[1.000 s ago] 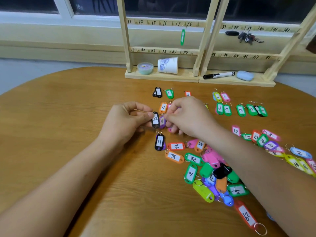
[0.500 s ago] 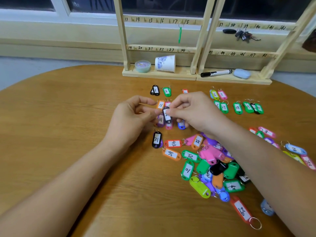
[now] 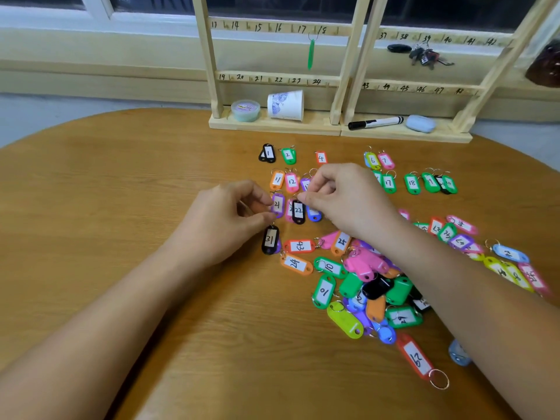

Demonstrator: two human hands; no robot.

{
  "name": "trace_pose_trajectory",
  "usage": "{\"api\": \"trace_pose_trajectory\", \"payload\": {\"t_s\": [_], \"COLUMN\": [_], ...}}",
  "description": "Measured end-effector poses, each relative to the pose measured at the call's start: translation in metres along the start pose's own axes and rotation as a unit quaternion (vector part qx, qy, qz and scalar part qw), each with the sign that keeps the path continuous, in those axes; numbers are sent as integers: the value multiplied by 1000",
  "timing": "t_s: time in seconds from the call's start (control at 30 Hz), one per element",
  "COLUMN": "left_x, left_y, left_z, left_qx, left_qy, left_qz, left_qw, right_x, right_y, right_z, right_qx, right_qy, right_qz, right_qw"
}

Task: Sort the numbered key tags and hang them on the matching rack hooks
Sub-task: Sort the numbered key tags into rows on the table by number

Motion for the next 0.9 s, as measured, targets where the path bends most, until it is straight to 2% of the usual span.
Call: {"api": "trace_pose_trajectory", "payload": {"t_s": [0.13, 0.27, 0.5, 0.67, 0.77, 0.9], "left_x": [-4, -9, -28, -37, -43, -54], "left_y": [2, -5, -36, -47, -52, -59], "left_z": [-3, -4, -20, -34, -39, -47], "left_qx": [29, 39, 51, 70, 67, 72], "left_qy": [24, 22, 87, 123, 128, 98], "left_qz": [17, -4, -143, -202, -195, -171], "left_qw": [999, 999, 985, 969, 970, 978], "right_x": [-19, -50, -84, -83, -83, -84], "right_y": [-1, 4, 7, -1, -6, -6], "right_z": [4, 4, 4, 17, 21, 17], "right_qx": [14, 3, -75, -81, -106, -145], "right_qy": [58, 129, 229, 206, 195, 193], "right_qz": [14, 37, 96, 110, 105, 113], "right_qw": [998, 991, 966, 969, 969, 964]}}
Point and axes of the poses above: each hand's wrist, its own x-axis towards the middle knuckle, its own z-axis out of the back of the hand, y = z × x, the point moved 7 cm from there along x, towards the middle knuckle, and after that the axes turned 5 degrees about z, right-handed, at the moved point
